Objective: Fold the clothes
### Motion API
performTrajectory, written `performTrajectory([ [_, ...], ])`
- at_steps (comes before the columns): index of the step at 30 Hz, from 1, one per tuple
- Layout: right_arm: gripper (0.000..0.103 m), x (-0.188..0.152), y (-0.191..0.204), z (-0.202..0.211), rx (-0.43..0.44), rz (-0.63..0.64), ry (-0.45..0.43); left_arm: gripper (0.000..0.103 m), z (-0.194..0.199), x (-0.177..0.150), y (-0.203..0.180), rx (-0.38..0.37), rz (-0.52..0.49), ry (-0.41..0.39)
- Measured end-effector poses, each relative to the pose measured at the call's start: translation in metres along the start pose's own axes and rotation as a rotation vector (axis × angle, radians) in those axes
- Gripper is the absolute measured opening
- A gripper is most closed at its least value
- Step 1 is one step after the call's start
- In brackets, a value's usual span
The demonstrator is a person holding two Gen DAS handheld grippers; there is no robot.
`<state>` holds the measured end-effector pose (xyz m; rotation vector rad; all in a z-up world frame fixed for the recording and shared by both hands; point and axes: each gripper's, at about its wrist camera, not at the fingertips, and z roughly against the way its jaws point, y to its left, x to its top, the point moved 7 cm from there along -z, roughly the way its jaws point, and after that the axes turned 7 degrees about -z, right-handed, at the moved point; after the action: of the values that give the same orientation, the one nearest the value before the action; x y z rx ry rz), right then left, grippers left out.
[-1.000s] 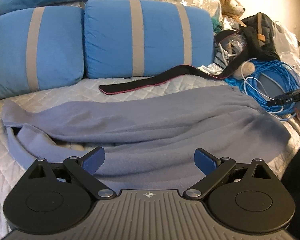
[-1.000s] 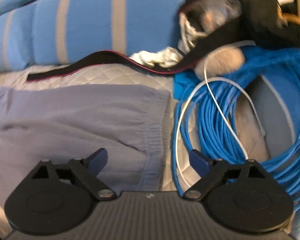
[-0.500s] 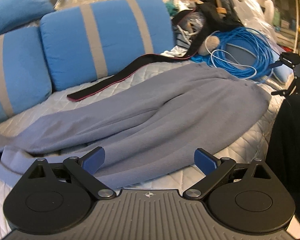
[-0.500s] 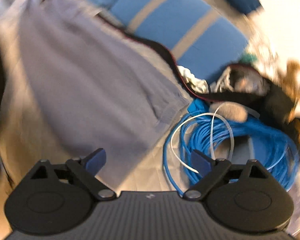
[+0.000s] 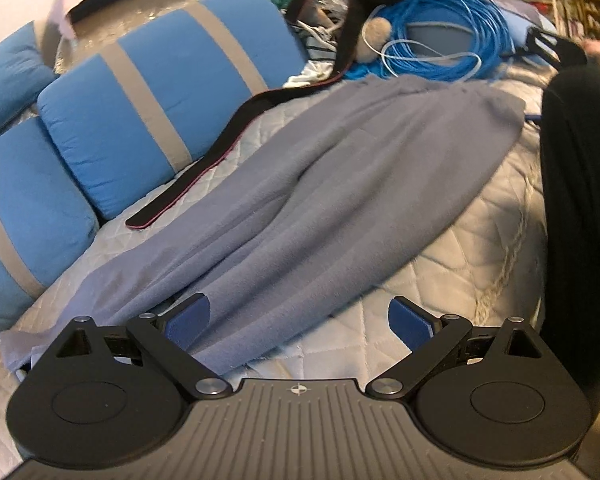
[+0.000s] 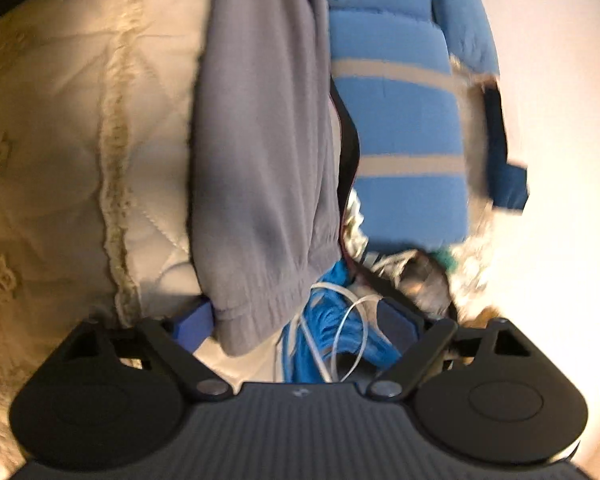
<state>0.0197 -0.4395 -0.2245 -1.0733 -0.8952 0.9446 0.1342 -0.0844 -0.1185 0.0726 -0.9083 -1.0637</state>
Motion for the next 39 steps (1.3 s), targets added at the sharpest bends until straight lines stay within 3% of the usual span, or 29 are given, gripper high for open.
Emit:
performTrajectory([
  [7, 0.088, 0.012, -0.009, 0.011, 0.007, -0.071, -0.07, 0.098, -0.005, 0.003, -0.018, -0.005, -0.09, 0.002],
  [13, 0.086, 0.011, -0.013, -0.005, -0.049, 0.009, 0.006, 0.098, -0.005, 0.004, -0.025, 0.024, -0.131, -0.009],
  [16, 0.061, 0.004, -0.019, -0.011, -0.049, -0.005, 0.046, 0.098, -0.006, 0.003, -0.029, 0.075, -0.184, -0.008],
  [17, 0.043, 0.003, -0.022, -0.012, -0.036, -0.016, 0.05, 0.098, -0.006, 0.004, -0.031, 0.102, -0.214, -0.007],
  [19, 0.033, 0.003, -0.028, -0.011, 0.008, -0.026, 0.04, 0.098, -0.007, 0.006, -0.036, 0.149, -0.278, -0.009],
  [20, 0.019, 0.003, -0.031, -0.01, 0.034, -0.028, 0.031, 0.098, -0.008, 0.007, -0.04, 0.164, -0.309, -0.014],
  [21, 0.015, 0.004, -0.036, -0.009, 0.056, -0.029, 0.024, 0.098, -0.009, 0.009, -0.043, 0.181, -0.339, -0.018],
  [32, 0.009, 0.015, -0.111, -0.015, 0.24, -0.16, 0.016, 0.093, -0.04, 0.027, -0.078, 0.272, -0.554, -0.018],
  [33, 0.009, 0.016, -0.118, -0.016, 0.254, -0.18, 0.018, 0.088, -0.044, 0.027, -0.081, 0.29, -0.584, -0.015],
  [39, 0.009, 0.016, -0.152, -0.019, 0.331, -0.294, 0.032, 0.087, -0.069, 0.031, -0.101, 0.452, -0.81, -0.005],
])
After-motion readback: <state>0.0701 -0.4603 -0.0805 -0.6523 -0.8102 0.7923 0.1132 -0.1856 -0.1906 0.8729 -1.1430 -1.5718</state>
